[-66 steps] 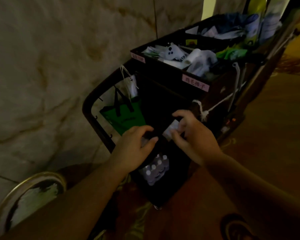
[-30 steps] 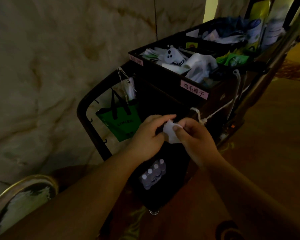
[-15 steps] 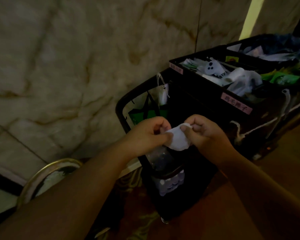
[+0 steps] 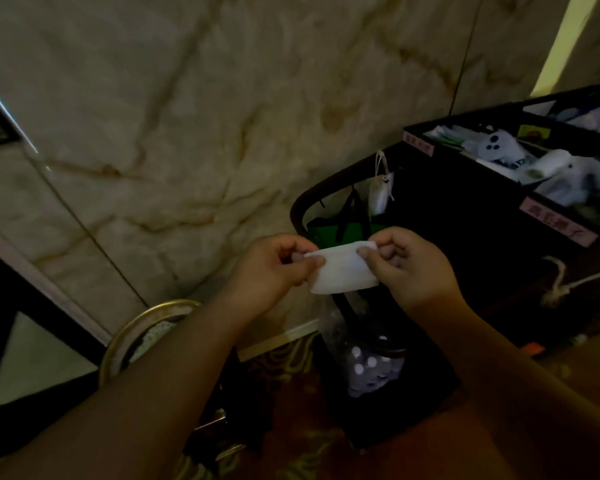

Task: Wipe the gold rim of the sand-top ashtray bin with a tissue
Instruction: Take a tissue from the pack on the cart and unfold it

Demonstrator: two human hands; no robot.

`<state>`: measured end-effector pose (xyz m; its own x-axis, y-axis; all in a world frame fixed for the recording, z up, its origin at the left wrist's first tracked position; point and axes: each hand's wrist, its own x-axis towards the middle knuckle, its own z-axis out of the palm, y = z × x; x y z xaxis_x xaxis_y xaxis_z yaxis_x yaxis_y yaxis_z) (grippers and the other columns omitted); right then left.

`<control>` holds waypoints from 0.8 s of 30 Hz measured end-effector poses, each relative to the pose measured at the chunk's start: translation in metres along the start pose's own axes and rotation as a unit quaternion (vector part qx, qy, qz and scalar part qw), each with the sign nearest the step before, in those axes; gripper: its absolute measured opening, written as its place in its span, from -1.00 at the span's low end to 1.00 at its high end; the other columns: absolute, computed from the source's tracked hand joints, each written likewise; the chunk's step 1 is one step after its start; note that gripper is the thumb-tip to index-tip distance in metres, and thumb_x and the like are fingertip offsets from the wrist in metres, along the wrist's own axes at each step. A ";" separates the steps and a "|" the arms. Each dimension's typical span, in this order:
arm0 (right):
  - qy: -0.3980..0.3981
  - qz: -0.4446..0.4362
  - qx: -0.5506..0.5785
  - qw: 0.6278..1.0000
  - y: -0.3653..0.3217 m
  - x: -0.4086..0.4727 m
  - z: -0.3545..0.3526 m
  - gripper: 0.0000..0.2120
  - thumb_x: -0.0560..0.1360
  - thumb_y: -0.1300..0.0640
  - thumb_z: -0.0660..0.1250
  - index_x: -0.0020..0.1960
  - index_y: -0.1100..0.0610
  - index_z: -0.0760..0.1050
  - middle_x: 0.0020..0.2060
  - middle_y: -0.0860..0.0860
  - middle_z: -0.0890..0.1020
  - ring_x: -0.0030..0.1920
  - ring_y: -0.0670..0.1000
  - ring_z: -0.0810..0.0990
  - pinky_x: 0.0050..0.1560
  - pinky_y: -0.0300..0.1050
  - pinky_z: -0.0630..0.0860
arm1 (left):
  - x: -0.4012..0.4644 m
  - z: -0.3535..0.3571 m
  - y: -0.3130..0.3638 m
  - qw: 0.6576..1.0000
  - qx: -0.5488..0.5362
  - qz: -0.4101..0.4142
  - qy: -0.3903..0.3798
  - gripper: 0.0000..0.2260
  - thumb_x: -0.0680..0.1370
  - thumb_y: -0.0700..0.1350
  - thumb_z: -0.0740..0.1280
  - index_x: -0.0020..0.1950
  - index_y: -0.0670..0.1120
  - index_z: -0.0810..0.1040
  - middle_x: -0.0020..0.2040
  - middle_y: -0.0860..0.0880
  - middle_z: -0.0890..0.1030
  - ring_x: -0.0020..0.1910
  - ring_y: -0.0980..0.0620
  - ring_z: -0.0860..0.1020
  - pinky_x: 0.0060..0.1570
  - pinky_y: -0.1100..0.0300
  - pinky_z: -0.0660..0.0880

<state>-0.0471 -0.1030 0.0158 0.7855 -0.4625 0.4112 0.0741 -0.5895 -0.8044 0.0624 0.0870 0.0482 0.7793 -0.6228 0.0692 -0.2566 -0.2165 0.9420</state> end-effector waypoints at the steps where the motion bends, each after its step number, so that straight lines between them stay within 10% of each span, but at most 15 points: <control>1: -0.001 -0.004 -0.006 1.000 -0.006 0.000 0.009 -0.86 0.53 -0.05 0.41 -0.18 -0.18 0.49 -0.31 -0.14 0.53 -0.24 -0.21 0.55 -0.29 -0.42 0.46 | -0.004 -0.011 -0.001 1.000 -0.004 0.001 0.012 -0.88 0.55 -0.22 0.47 -0.11 -0.01 0.71 -0.31 0.15 0.66 -0.26 0.18 0.61 -0.14 0.14 0.66; 7: -0.032 -0.018 0.011 0.999 -0.051 -0.003 0.062 -0.81 0.51 0.02 0.46 -0.23 -0.19 0.53 -0.32 -0.27 0.56 -0.33 -0.24 0.54 -0.32 -0.44 0.42 | -0.036 -0.079 -0.014 0.998 -0.021 0.005 0.065 -0.85 0.52 -0.26 0.49 -0.15 -0.01 0.70 -0.21 -0.11 0.61 -0.24 -0.09 0.61 -0.07 -0.22 0.67; 13: -0.098 -0.014 0.054 0.994 -0.105 -0.023 0.133 -0.87 0.50 0.04 0.47 -0.19 -0.11 0.57 -0.35 -0.08 0.59 -0.34 -0.17 0.59 -0.31 -0.36 0.50 | -0.091 -0.161 -0.042 0.995 -0.012 -0.004 0.100 -0.86 0.51 -0.27 0.51 -0.16 -0.03 0.70 -0.31 -0.05 0.56 -0.39 0.09 0.59 -0.33 0.16 0.66; 18: -0.141 0.015 0.093 0.985 -0.143 -0.054 0.198 -0.87 0.54 0.05 0.44 -0.18 -0.09 0.58 -0.31 0.01 0.63 -0.27 0.01 0.68 -0.29 -0.23 0.58 | -0.136 -0.217 -0.066 0.992 -0.029 -0.035 0.120 -0.95 0.56 -0.26 0.46 -0.08 -0.13 0.69 -0.25 -0.19 0.58 -0.39 0.04 0.62 -0.30 0.09 0.65; 24: -0.139 0.035 0.114 0.983 -0.169 -0.083 0.251 -0.89 0.55 0.06 0.43 -0.16 -0.06 0.58 -0.38 -0.09 0.65 -0.39 -0.13 0.66 -0.36 -0.34 0.54 | -0.179 -0.264 -0.095 0.991 0.004 -0.043 0.128 -0.93 0.54 -0.16 0.51 -0.11 -0.01 0.69 -0.40 0.14 0.65 -0.40 0.16 0.65 -0.38 0.25 0.59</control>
<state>0.0292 0.2016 0.0100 0.9288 -0.2787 0.2440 0.1251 -0.3842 -0.9148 0.0981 0.4174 0.0325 0.9176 -0.3913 0.0698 -0.1857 -0.2668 0.9457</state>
